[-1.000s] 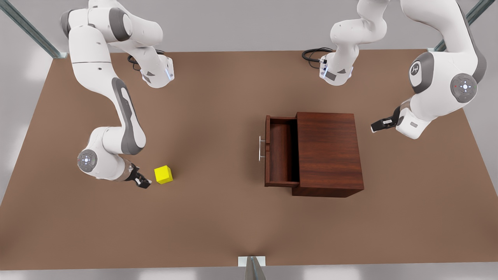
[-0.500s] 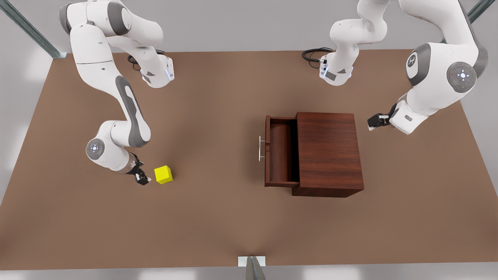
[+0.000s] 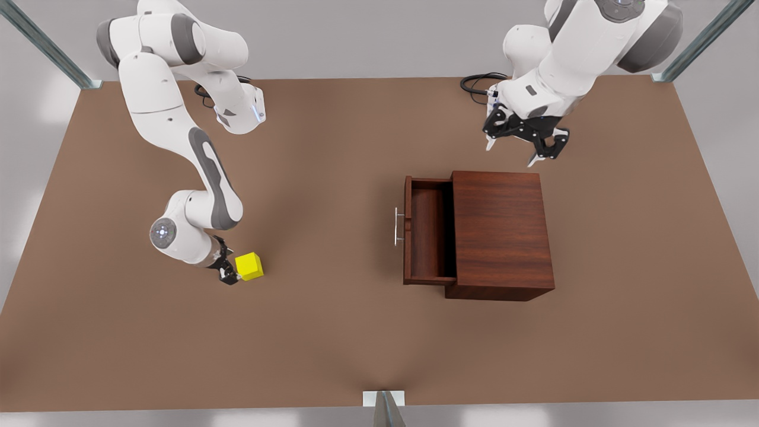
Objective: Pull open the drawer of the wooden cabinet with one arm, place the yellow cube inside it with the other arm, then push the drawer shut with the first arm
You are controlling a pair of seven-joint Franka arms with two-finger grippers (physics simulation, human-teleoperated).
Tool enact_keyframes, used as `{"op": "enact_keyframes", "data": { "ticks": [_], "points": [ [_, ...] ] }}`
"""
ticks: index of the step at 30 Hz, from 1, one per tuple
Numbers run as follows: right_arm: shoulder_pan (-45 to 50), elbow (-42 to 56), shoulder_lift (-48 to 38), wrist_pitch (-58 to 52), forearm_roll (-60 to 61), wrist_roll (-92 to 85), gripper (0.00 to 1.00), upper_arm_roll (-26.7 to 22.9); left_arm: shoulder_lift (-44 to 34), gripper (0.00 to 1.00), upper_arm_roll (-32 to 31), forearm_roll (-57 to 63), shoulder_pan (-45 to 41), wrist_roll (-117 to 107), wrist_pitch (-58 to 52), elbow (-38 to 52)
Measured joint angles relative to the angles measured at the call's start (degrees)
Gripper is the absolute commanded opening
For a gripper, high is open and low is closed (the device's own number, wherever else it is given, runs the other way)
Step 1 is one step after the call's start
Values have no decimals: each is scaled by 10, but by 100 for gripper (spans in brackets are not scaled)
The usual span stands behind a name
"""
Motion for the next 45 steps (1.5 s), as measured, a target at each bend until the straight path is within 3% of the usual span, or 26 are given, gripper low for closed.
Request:
{"op": "enact_keyframes", "data": {
  "ticks": [29,30,31,34,45],
  "points": [
    [100,29,64,-4,-1,40,100,-61,48,100,27,59,139,94,-64,7],
    [100,29,64,-4,-1,41,94,-61,49,100,27,61,142,95,-65,8],
    [100,29,64,-3,-1,42,81,-61,49,100,26,63,143,96,-67,7],
    [99,29,62,-3,-3,44,68,-64,55,100,26,65,141,99,-73,12],
    [103,40,-7,-32,-8,46,65,-69,46,100,31,91,97,82,-79,6]
  ]
}}
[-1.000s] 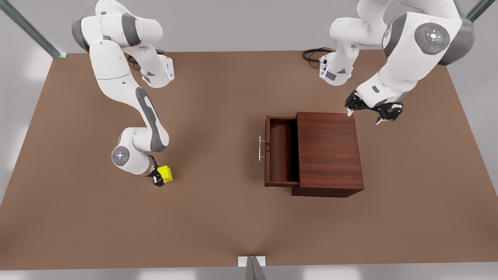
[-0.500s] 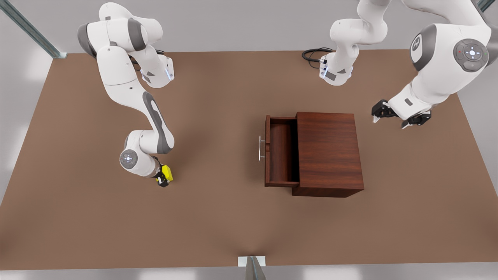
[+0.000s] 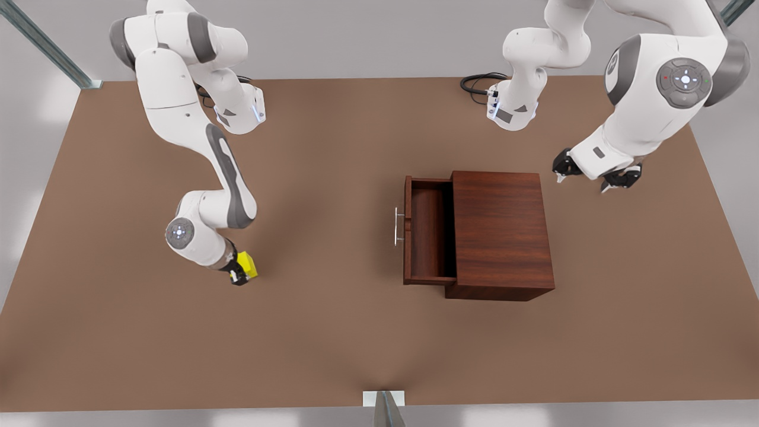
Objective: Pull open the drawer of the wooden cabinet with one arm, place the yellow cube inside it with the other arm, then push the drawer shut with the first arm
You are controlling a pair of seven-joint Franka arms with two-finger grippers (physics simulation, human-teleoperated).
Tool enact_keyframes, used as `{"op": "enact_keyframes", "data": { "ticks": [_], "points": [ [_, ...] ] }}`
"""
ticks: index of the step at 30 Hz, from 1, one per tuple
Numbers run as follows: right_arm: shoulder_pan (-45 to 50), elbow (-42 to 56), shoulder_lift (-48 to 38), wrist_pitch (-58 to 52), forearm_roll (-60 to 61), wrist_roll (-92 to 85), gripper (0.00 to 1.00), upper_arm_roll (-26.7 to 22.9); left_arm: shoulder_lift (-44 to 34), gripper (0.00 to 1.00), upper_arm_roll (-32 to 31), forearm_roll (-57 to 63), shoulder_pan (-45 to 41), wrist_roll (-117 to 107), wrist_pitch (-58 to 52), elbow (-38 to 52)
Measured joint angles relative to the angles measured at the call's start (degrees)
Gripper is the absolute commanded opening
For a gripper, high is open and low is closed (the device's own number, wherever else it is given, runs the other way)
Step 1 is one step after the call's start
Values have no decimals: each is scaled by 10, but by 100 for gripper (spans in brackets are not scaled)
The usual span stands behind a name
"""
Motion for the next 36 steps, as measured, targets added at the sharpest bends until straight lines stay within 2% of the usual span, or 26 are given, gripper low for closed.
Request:
{"op": "enact_keyframes", "data": {
  "ticks": [8,11,16,20,27,36],
  "points": [
    [78,176,-29,-189,-33,20,66,2,1,100,-5,-25,24,-8,4,-4],
    [139,256,-22,-267,-35,44,66,2,2,100,-5,-27,28,-10,5,-2],
    [247,338,14,-343,-35,104,66,4,1,100,-4,-28,26,-13,4,-1],
    [300,431,81,-373,-37,164,66,6,1,100,-5,-28,19,-14,4,-1],
    [340,571,188,-391,-39,267,66,21,7,100,-31,-22,24,-22,8,-3],
    [394,603,242,-344,-41,327,66,22,2,100,-30,-21,-16,-36,11,-7]
  ]
}}
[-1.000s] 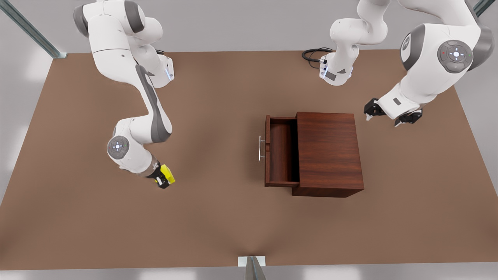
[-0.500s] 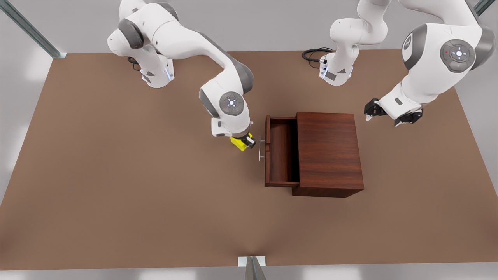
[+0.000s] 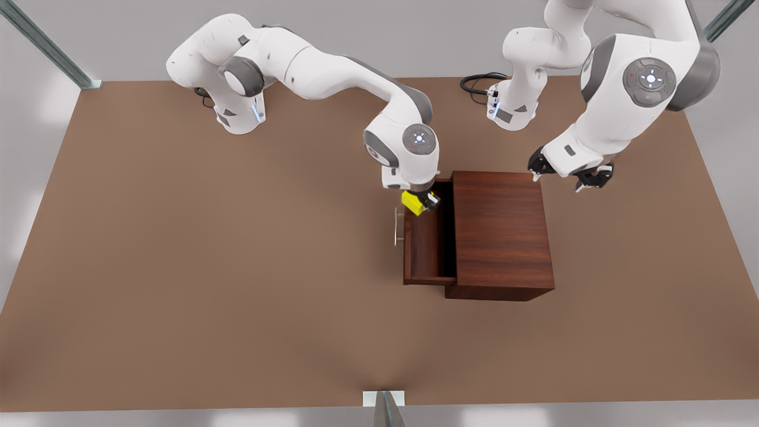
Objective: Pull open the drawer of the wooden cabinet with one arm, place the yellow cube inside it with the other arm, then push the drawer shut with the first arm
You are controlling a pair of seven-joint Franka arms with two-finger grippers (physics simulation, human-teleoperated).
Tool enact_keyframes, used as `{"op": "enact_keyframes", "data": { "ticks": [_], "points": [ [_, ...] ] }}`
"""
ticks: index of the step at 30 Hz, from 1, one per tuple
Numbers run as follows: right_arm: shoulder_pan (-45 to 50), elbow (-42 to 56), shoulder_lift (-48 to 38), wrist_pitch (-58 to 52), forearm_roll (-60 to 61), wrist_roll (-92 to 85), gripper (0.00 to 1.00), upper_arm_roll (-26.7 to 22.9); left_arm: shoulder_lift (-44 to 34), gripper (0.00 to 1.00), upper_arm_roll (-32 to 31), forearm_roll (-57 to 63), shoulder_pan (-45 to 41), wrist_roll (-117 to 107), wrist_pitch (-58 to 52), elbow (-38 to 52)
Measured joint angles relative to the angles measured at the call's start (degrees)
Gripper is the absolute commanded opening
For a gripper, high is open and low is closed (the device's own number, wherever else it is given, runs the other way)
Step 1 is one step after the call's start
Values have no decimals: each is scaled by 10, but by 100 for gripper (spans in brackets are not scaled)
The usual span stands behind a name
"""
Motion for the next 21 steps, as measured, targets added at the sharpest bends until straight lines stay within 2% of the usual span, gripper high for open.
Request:
{"op": "enact_keyframes", "data": {
  "ticks": [9,10,12,17,19,21],
  "points": [
    [10,22,13,57,0,30,69,-5,-1,100,-3,-11,38,-7,-8,2],
    [9,25,13,61,0,33,72,-6,-1,100,-4,-10,44,-8,-9,1],
    [8,27,13,66,1,37,100,-7,0,100,-4,-10,53,-9,-10,2],
    [3,27,10,71,0,45,100,-10,1,100,0,-8,54,-11,-11,7],
    [-56,27,-25,45,1,41,100,-4,0,100,0,-7,52,-12,-12,8],
    [-194,23,-71,-22,3,22,100,24,0,100,0,-8,49,-13,-12,7]
  ]
}}
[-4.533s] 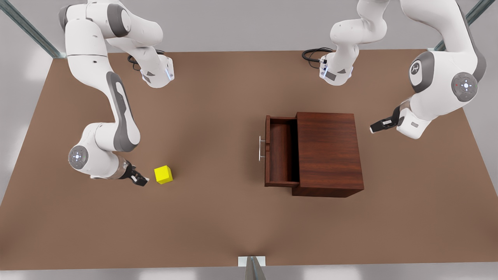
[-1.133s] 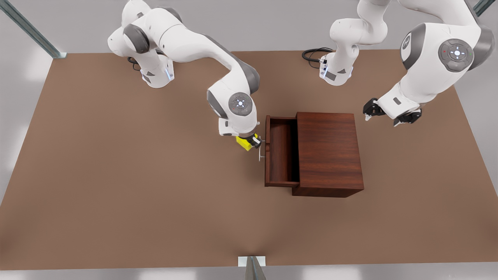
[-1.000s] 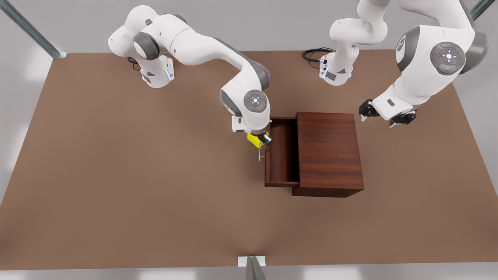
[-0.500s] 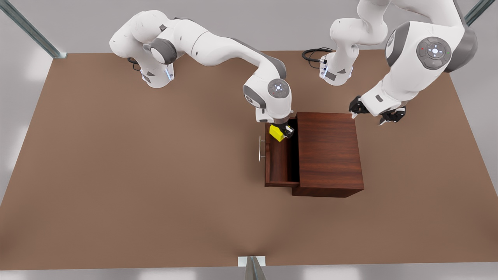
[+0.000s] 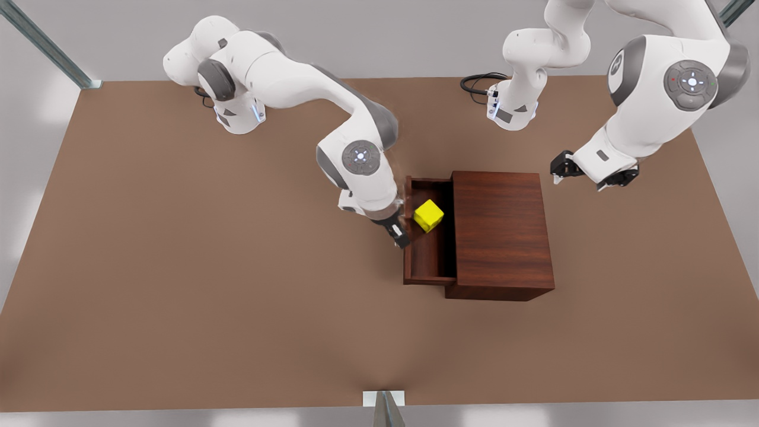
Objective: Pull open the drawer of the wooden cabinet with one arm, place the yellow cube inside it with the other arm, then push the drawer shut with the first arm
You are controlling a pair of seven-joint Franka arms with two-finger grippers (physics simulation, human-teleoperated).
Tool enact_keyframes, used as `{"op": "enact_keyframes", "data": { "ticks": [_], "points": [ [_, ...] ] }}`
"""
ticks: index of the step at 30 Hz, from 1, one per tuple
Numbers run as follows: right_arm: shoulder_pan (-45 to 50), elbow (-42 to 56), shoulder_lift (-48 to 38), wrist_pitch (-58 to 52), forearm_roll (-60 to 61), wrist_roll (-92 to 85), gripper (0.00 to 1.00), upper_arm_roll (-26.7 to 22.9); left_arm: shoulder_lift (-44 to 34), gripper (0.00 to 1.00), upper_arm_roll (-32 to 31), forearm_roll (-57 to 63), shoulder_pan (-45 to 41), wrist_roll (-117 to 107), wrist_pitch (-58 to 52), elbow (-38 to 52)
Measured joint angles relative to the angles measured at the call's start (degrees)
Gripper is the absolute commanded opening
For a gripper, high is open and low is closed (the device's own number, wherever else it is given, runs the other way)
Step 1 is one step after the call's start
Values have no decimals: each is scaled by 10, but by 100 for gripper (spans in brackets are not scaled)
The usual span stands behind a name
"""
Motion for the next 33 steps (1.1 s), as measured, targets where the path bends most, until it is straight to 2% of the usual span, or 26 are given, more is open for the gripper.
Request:
{"op": "enact_keyframes", "data": {
  "ticks": [1,4,6,8,16,21,22,25,27,29,33],
  "points": [
    [-76,-22,-33,-36,-1,-19,100,9,0,100,0,0,-2,0,0,0],
    [-252,-226,-163,-86,-29,-116,100,14,0,100,0,-1,-8,-1,0,-1],
    [-320,-329,-234,-85,-55,-202,100,9,0,100,0,-2,-12,-2,0,-1],
    [-348,-403,-300,-85,-79,-288,100,-2,0,100,0,-2,-16,-3,0,-1],
    [-347,-395,-311,-104,-116,-554,100,-4,13,100,-2,-22,-11,5,18,3],
    [-347,-395,-309,-108,-120,-669,100,-4,41,100,-23,-52,-19,5,44,57],
    [-347,-395,-309,-109,-120,-688,100,-4,80,100,-25,-38,-64,-10,46,103],
    [-347,-395,-309,-110,-120,-740,100,-4,221,100,-25,20,-286,-75,52,246],
    [-346,-395,-309,-110,-121,-770,100,-4,293,100,-23,51,-366,-127,63,311],
    [-346,-395,-308,-111,-121,-797,100,-4,340,100,-21,75,-403,-180,83,334],
    [-345,-395,-305,-111,-122,-843,100,-3,405,100,-12,98,-414,-281,138,341]
  ]
}}
